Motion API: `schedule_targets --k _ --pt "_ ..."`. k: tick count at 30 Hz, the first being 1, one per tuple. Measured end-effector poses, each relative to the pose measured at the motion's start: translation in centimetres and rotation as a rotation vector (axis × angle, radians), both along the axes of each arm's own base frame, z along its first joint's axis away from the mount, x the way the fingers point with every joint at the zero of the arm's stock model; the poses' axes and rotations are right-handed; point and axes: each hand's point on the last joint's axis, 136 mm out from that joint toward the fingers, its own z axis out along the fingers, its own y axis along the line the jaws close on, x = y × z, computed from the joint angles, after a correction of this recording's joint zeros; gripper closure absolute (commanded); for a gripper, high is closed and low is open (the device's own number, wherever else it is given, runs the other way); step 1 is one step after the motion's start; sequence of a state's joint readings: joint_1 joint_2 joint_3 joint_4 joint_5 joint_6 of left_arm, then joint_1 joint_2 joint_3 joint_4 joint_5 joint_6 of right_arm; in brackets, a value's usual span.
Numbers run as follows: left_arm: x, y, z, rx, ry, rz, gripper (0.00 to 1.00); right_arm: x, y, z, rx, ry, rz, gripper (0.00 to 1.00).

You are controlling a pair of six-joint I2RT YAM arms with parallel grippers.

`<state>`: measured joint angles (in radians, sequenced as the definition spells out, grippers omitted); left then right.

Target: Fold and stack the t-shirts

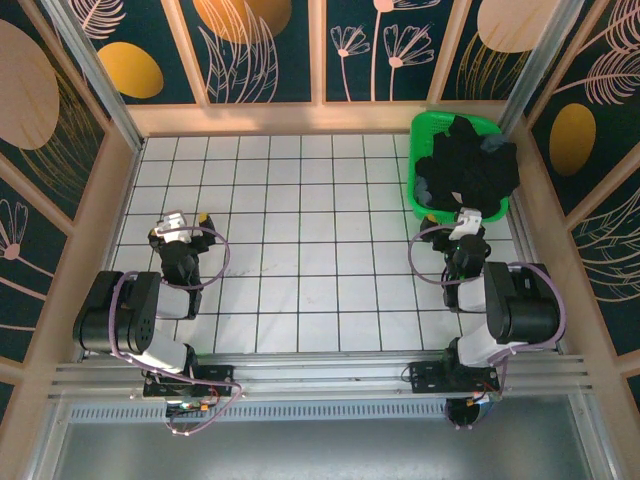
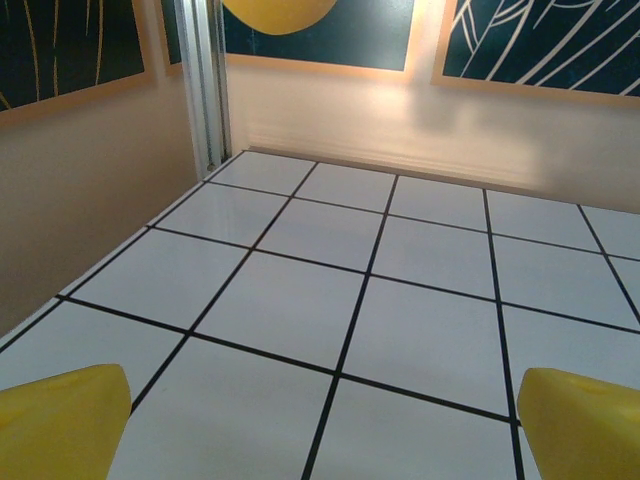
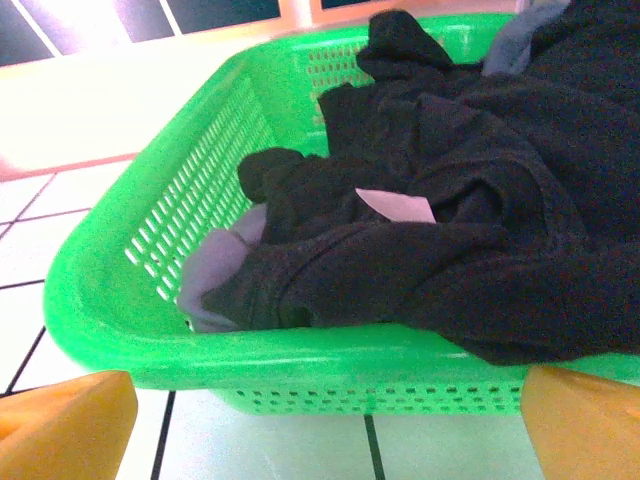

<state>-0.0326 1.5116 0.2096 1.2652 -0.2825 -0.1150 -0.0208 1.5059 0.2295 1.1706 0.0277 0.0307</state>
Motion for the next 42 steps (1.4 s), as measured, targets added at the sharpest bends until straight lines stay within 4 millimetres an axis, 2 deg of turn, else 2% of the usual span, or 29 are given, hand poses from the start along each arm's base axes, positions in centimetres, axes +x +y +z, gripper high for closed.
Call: schedule_targets --k 2,4,7,8,11,12,14,15,17,18,19,21,22,23,24,25,27,28,31,32,34,36,38,41,42 --pt "-0.1 0.1 0.7 0.005 0.004 0.009 0.01 0.2 0.0 1.1 -0.01 0.007 -0.028 0.01" --pt "-0.1 0.2 3.1 0.008 -0.031 0.03 0.01 0.6 0.1 4.7 -0.016 -0.057 -0.056 0.01" --pt "-0.1 0.1 9.3 -0.01 -0.166 0.062 0.01 1.5 0.2 13.1 0.062 -0.2 -0.116 0.01" --pt "0.3 0.2 12.0 -0.039 -0.213 0.082 0.01 2.4 0.0 16.6 0.129 -0.226 -0.136 0.01" --pt "2.9 0.9 19.3 -0.187 -0.241 0.152 0.01 4.5 -2.0 26.1 0.302 -0.273 -0.204 0.01" --pt "4.0 1.0 21.8 -0.249 -0.247 0.175 0.01 5.1 -2.8 28.9 0.343 -0.288 -0.214 0.07" --pt "5.2 1.0 25.9 -0.346 -0.286 0.177 0.01 6.0 -4.4 31.8 0.384 -0.28 -0.253 0.14" --pt "5.5 1.0 27.1 -0.383 -0.294 0.171 0.01 6.5 -4.9 32.1 0.4 -0.259 -0.274 0.15" --pt "6.3 0.3 27.6 -0.436 -0.273 0.139 0.01 8.0 -5.7 30.8 0.415 -0.171 -0.313 0.18" --pt "7.1 -0.4 26.9 -0.465 -0.23 0.109 0.02 9.2 -5.9 28.7 0.411 -0.08 -0.335 0.18" --pt "8.3 -1.3 26.0 -0.492 -0.182 0.07 0.04 9.8 -5.9 28.0 0.407 -0.022 -0.347 0.18" --pt "10.3 -2.9 24.2 -0.526 -0.095 0.004 0.1 12.8 -6.2 23.2 0.391 0.152 -0.384 0.17" --pt "11.5 -4.3 22.4 -0.547 -0.025 -0.041 0.13 13.6 -6.3 20.9 0.384 0.228 -0.399 0.17" --pt "12.2 -5.6 20.9 -0.562 0.034 -0.082 0.15 14.2 -6.3 17.8 0.373 0.323 -0.418 0.17" --pt "12.5 -6.9 19.5 -0.573 0.09 -0.117 0.16 14.2 -6.3 15.6 0.363 0.394 -0.431 0.17" --pt "12.7 -8.7 17.7 -0.584 0.161 -0.166 0.17 13.9 -6.3 12.1 0.347 0.501 -0.448 0.17" --pt "12.2 -11.5 15.9 -0.594 0.249 -0.241 0.2 13.3 -6.1 8.5 0.323 0.623 -0.453 0.16" --pt "11.8 -13.1 15.3 -0.597 0.287 -0.286 0.22 12.9 -5.9 6.4 0.309 0.692 -0.447 0.16" --pt "10.5 -17.3 14.8 -0.602 0.349 -0.407 0.27 12.7 -5.7 2.7 0.275 0.823 -0.44 0.18" --pt "10.0 -18.8 14.7 -0.603 0.367 -0.451 0.29 13.0 -5.7 1.7 0.272 0.85 -0.439 0.22" --pt "9.2 -20.4 14.0 -0.609 0.399 -0.499 0.33 13.5 -5.7 -0.1 0.266 0.889 -0.435 0.34" --pt "8.6 -21.3 13.4 -0.615 0.425 -0.525 0.38 13.4 -5.9 -1.9 0.263 0.931 -0.441 0.51" --pt "8.4 -21.7 13.1 -0.622 0.439 -0.534 0.45 13.1 -6.0 -3.2 0.265 0.964 -0.45 0.73" --pt "8.3 -21.9 13.1 -0.628 0.444 -0.55 0.54 13.0 -6.4 -3.3 0.275 0.966 -0.463 0.99" --pt "8.2 -22.0 13.2 -0.628 0.444 -0.552 0.56 13.2 -6.4 -2.8 0.282 0.95 -0.466 1.0"
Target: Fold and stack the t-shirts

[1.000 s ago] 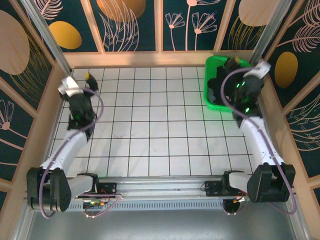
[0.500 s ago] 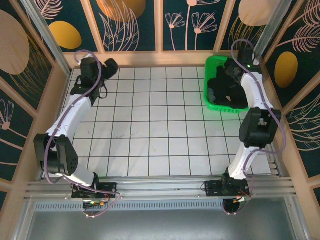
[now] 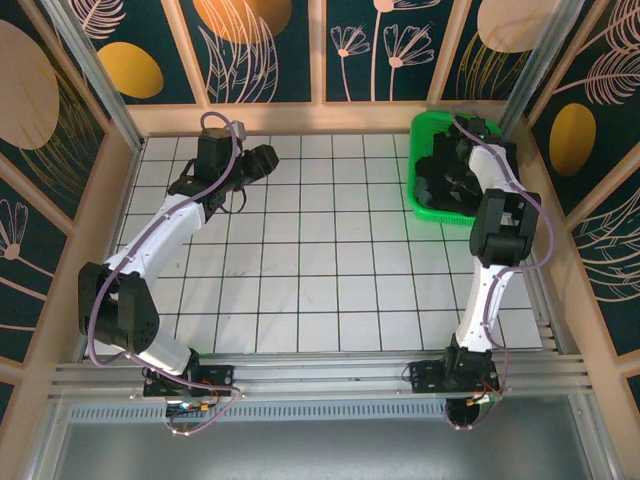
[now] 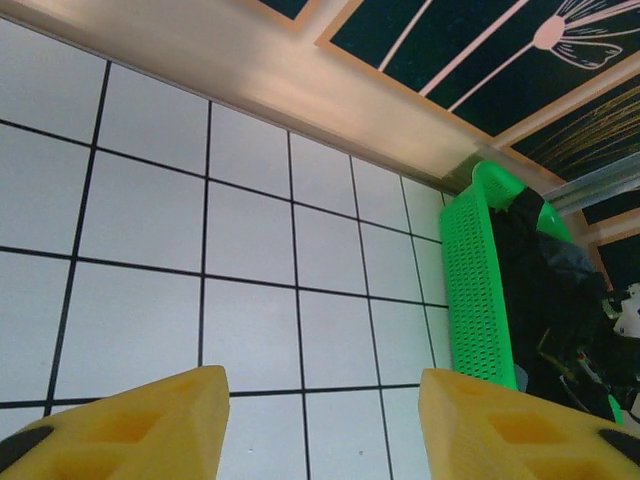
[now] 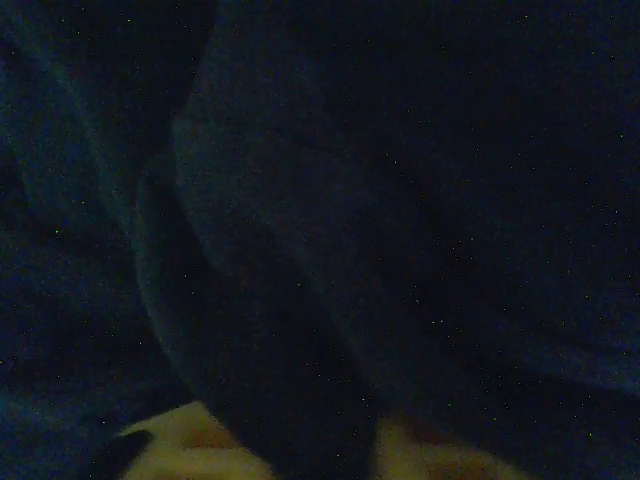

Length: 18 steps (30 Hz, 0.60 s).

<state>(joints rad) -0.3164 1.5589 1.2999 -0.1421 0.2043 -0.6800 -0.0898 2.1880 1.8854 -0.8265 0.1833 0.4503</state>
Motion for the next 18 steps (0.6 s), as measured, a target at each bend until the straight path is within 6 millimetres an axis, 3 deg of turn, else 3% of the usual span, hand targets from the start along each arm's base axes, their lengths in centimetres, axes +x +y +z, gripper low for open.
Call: schedule_targets --k 4,6,9,14,18 --pt "0.1 -0.1 0.6 -0.002 -0.008 -0.004 0.61 0.7 -0.1 3.4 -0.009 -0.094 -0.005 1.0" --pt "0.2 -0.1 1.2 -0.005 -0.019 -0.003 0.61 1.2 -0.1 7.4 -0.022 -0.197 -0.004 1.0" --pt "0.3 -0.1 1.8 -0.009 -0.03 -0.002 0.62 1.5 0.1 15.2 -0.039 -0.403 -0.001 1.0" --pt "0.4 0.0 1.8 -0.01 -0.03 0.007 0.63 0.0 1.3 28.5 -0.055 -0.757 0.027 1.0" --pt "0.6 0.4 1.8 -0.002 -0.032 0.033 0.63 -1.3 4.6 36.9 -0.044 -0.993 0.113 1.0"
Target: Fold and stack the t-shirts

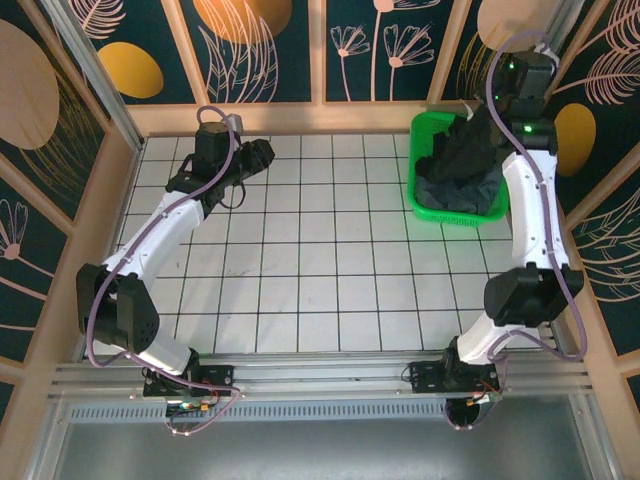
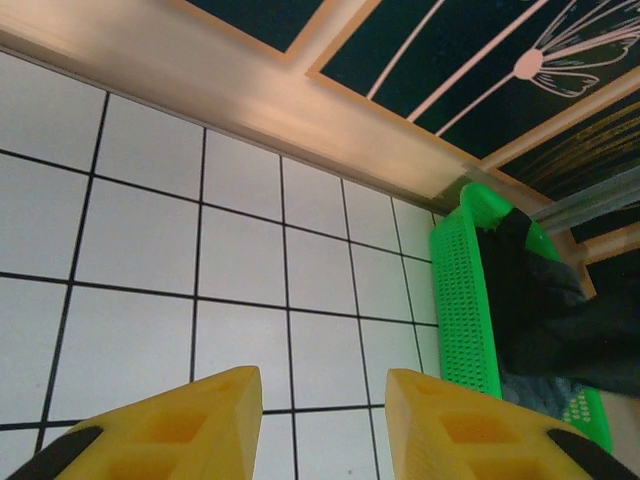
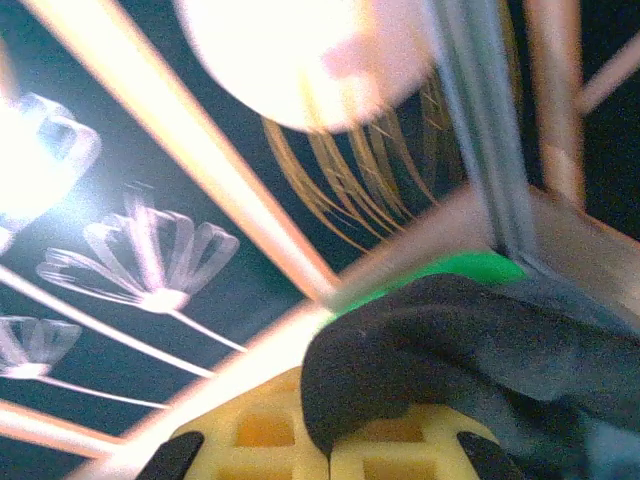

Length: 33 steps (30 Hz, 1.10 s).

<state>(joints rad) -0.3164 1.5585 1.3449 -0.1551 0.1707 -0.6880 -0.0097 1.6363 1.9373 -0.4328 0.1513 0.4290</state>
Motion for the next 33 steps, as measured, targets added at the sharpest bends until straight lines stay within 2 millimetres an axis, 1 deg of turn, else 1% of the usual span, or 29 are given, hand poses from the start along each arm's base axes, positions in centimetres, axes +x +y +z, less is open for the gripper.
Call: schedule_targets --k 2,4,5,6,7,8,9,11,12,14,15,17,18,19,20,21,22,23,24,25,26,27,28,29,30,31,32,33 --pt "0.1 0.3 -0.1 0.004 0.002 0.021 0.63 -0.4 2.4 3.5 -0.009 -0.088 0.056 1.0" --pt "0.2 0.7 -0.1 0.009 0.006 0.047 0.63 -1.1 5.7 6.9 -0.026 -0.169 0.13 1.0" --pt "0.2 1.0 0.0 0.012 0.006 0.06 0.63 -1.7 8.0 9.2 -0.034 -0.23 0.181 1.0" --pt "0.1 1.3 0.1 0.014 0.003 0.076 0.63 -2.3 9.8 10.8 -0.039 -0.271 0.221 1.0" --pt "0.0 1.6 0.3 0.015 0.001 0.091 0.63 -3.2 12.2 12.7 -0.043 -0.328 0.275 1.0" --pt "-0.1 1.9 0.5 0.017 -0.004 0.105 0.63 -3.8 13.7 13.8 -0.043 -0.362 0.309 1.0" --pt "-0.3 2.3 0.8 0.018 -0.008 0.125 0.62 -4.8 16.1 15.1 -0.042 -0.406 0.367 1.0" --pt "-0.7 3.2 1.2 0.025 -0.012 0.168 0.61 -6.3 20.1 16.6 -0.033 -0.465 0.466 1.0" --pt "-1.0 3.7 1.4 0.032 -0.015 0.194 0.61 -6.8 21.7 16.9 -0.03 -0.484 0.507 1.0" --pt "-1.5 5.2 1.9 0.049 -0.021 0.263 0.61 -7.5 26.3 16.8 -0.014 -0.501 0.628 1.0" --pt "-1.8 5.9 2.1 0.058 -0.021 0.296 0.61 -7.5 28.1 16.3 -0.01 -0.497 0.675 1.0" --pt "-2.7 7.6 2.7 0.08 -0.029 0.378 0.59 -7.2 33.2 13.9 -0.002 -0.458 0.807 1.0" --pt "-3.1 8.5 3.0 0.091 -0.033 0.414 0.56 -7.1 35.0 12.9 -0.001 -0.442 0.852 1.0" --pt "-3.7 9.4 3.3 0.102 -0.039 0.455 0.53 -6.8 38.0 10.7 -0.002 -0.4 0.919 1.0" --pt "-4.3 10.3 3.9 0.108 -0.049 0.497 0.49 -6.7 40.9 8.3 -0.004 -0.351 0.981 0.95" --pt "-4.8 11.0 4.2 0.113 -0.058 0.53 0.46 -6.7 43.1 5.9 -0.008 -0.297 1.031 0.82" --pt "-5.3 11.8 4.7 0.12 -0.068 0.564 0.44 -6.7 45.5 2.8 -0.005 -0.227 1.087 0.64" --pt "-6.0 12.7 5.2 0.125 -0.079 0.601 0.43 -6.8 47.2 0.3 -0.004 -0.166 1.129 0.53" --pt "-6.6 13.3 5.6 0.134 -0.086 0.63 0.42 -7.0 49.1 -3.0 -0.004 -0.085 1.181 0.45" --pt "-7.1 14.1 6.1 0.141 -0.096 0.664 0.42 -7.3 50.5 -6.2 -0.001 -0.003 1.23 0.39" --pt "-7.5 14.5 6.5 0.145 -0.106 0.681 0.42 -7.4 51.5 -9.3 0.007 0.08 1.262 0.37" --pt "-7.8 14.8 6.7 0.15 -0.109 0.694 0.42 -7.4 52.0 -12.0 0.011 0.157 1.286 0.36" --pt "-7.9 15.0 6.7 0.153 -0.11 0.699 0.41 -7.4 52.0 -13.8 0.015 0.212 1.295 0.36" --pt "-8.0 15.0 6.5 0.156 -0.106 0.697 0.41 -7.3 51.7 -16.0 0.017 0.283 1.299 0.35" --pt "-8.0 14.8 6.1 0.159 -0.099 0.688 0.41 -7.2 51.2 -17.2 0.017 0.323 1.291 0.35" --pt "-7.8 14.4 5.4 0.163 -0.081 0.665 0.4 -6.8 50.2 -18.5 0.017 0.364 1.273 0.35" --pt "-7.6 14.0 4.7 0.166 -0.065 0.644 0.38 -6.5 49.5 -19.1 0.018 0.386 1.259 0.35" --pt "-7.3 13.4 3.8 0.17 -0.04 0.616 0.37 -6.0 48.3 -19.9 0.021 0.409 1.232 0.35"
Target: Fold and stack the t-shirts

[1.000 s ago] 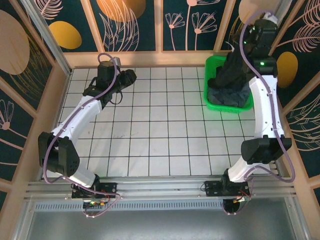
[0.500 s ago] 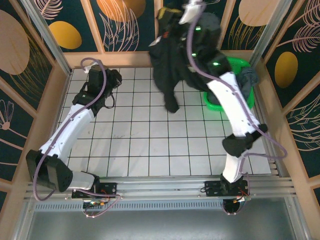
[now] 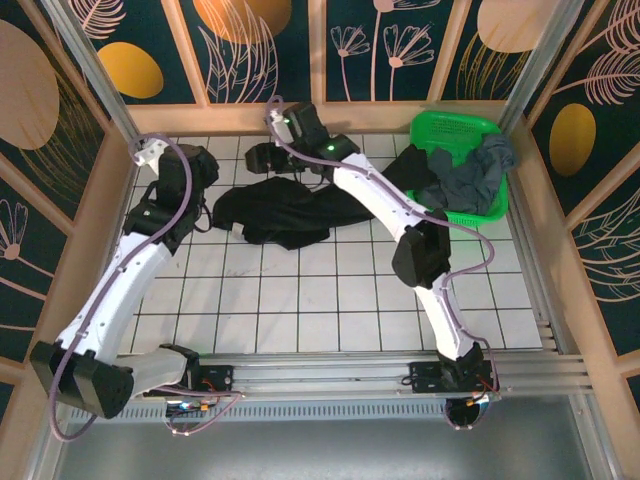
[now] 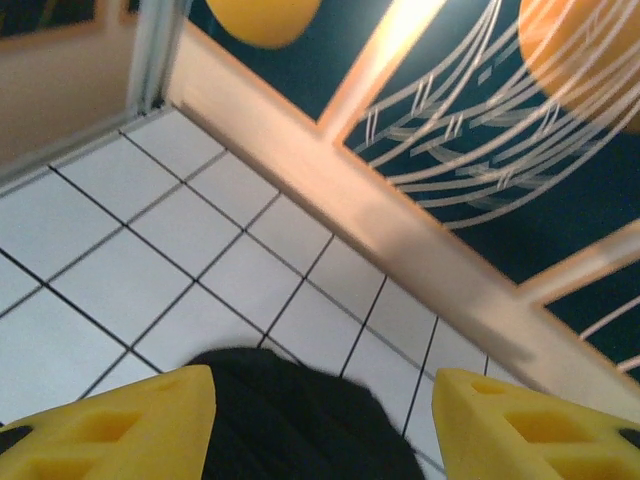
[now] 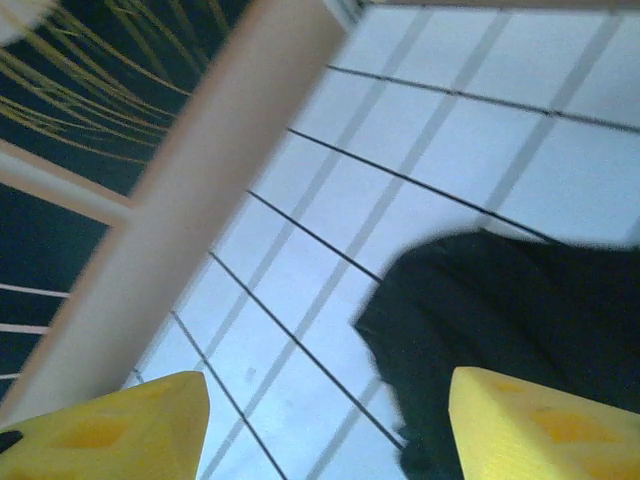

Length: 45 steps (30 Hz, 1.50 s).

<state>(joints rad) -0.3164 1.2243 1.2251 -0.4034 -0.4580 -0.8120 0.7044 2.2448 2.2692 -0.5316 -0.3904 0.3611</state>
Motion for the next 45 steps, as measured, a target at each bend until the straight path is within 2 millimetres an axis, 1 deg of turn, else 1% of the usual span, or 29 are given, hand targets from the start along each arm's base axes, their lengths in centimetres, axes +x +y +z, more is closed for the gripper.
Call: schedule_targets --k 1,3,4,5,6,7,8,9,10,11,13,16,20,21,22,23,24,25,26,27,30,32,34,36,40,42,43,45 --pt "0.4 -0.6 -1.2 -0.006 0.033 -0.027 0.36 0.4 -1.5 -0.9 -0.024 0.02 -0.033 0.35" --pt "0.9 -1.7 -4.0 -0.012 0.11 -0.074 0.33 1.2 -5.4 -2.3 -0.069 0.059 -0.118 0.35" --pt "1.1 -2.3 -6.0 -0.014 0.165 -0.1 0.31 1.7 -7.7 -2.9 -0.09 0.072 -0.167 0.35" --pt "1.2 -2.8 -7.6 -0.016 0.207 -0.12 0.3 2.1 -9.7 -3.3 -0.11 0.081 -0.216 0.36" --pt "1.3 -3.3 -9.5 -0.021 0.26 -0.142 0.29 2.3 -11.5 -3.8 -0.129 0.095 -0.258 0.36" --pt "1.2 -3.8 -11.3 -0.024 0.31 -0.16 0.29 2.6 -13.2 -3.8 -0.14 0.1 -0.299 0.36" --pt "1.1 -4.4 -13.7 -0.033 0.381 -0.185 0.28 3.0 -15.4 -4.0 -0.158 0.1 -0.352 0.36" --pt "1.1 -4.8 -15.2 -0.042 0.422 -0.202 0.27 3.0 -16.8 -4.2 -0.168 0.1 -0.384 0.36" --pt "0.9 -5.6 -17.6 -0.063 0.487 -0.228 0.27 2.8 -18.2 -4.5 -0.185 0.106 -0.414 0.36" --pt "0.8 -6.1 -19.0 -0.083 0.526 -0.243 0.27 2.4 -19.5 -5.0 -0.203 0.114 -0.443 0.36" --pt "0.2 -7.2 -22.1 -0.14 0.602 -0.272 0.26 1.8 -21.0 -5.8 -0.226 0.125 -0.472 0.36" --pt "-0.5 -8.7 -25.5 -0.219 0.685 -0.3 0.25 0.9 -22.1 -7.0 -0.253 0.148 -0.495 0.36" --pt "-0.1 -10.3 -28.7 -0.286 0.744 -0.327 0.25 0.2 -22.8 -8.4 -0.274 0.177 -0.509 0.36" --pt "-0.1 -10.4 -29.3 -0.283 0.762 -0.322 0.25 0.1 -22.9 -8.6 -0.278 0.181 -0.511 0.36" --pt "0.2 -10.5 -29.1 -0.292 0.762 -0.319 0.27 0.1 -23.0 -8.8 -0.281 0.184 -0.513 0.36" --pt "0.6 -10.8 -28.8 -0.302 0.749 -0.328 0.35 0.1 -23.1 -9.0 -0.283 0.188 -0.515 0.36" --pt "1.3 -11.4 -28.6 -0.31 0.74 -0.338 0.48 0.0 -23.3 -9.1 -0.286 0.191 -0.517 0.36" --pt "2.2 -12.1 -28.9 -0.32 0.73 -0.345 0.67 0.0 -23.4 -9.3 -0.289 0.193 -0.522 0.37" --pt "2.6 -12.4 -29.3 -0.316 0.729 -0.352 0.86 0.0 -23.6 -9.4 -0.292 0.195 -0.526 0.37" --pt "2.6 -12.3 -29.7 -0.308 0.743 -0.338 1.0 0.0 -23.8 -9.6 -0.296 0.198 -0.531 0.38" --pt "3.1 -11.8 -29.5 -0.296 0.722 -0.319 1.0 0.3 -24.5 -9.8 -0.304 0.199 -0.551 0.39" --pt "3.3 -11.2 -29.1 -0.277 0.701 -0.289 1.0 0.5 -25.0 -9.8 -0.311 0.193 -0.568 0.4" --pt "2.9 -9.6 -28.2 -0.263 0.677 -0.244 1.0 0.6 -25.7 -9.7 -0.322 0.185 -0.59 0.4" --pt "2.1 -6.9 -26.5 -0.263 0.641 -0.174 1.0 0.7 -26.3 -9.8 -0.335 0.18 -0.609 0.41" --pt "1.1 1.3 -21.8 -0.27 0.512 0.02 1.0 0.6 -27.0 -10.1 -0.36 0.174 -0.634 0.4" --pt "0.9 4.0 -20.5 -0.267 0.468 0.086 1.0 0.6 -27.0 -10.2 -0.368 0.17 -0.638 0.39" --pt "0.8 4.3 -20.3 -0.267 0.457 0.09 1.0 0.6 -26.9 -10.2 -0.37 0.169 -0.638 0.39" --pt "0.7 3.6 -21.0 -0.287 0.466 0.048 1.0 0.5 -26.6 -10.4 -0.375 0.169 -0.631 0.39"
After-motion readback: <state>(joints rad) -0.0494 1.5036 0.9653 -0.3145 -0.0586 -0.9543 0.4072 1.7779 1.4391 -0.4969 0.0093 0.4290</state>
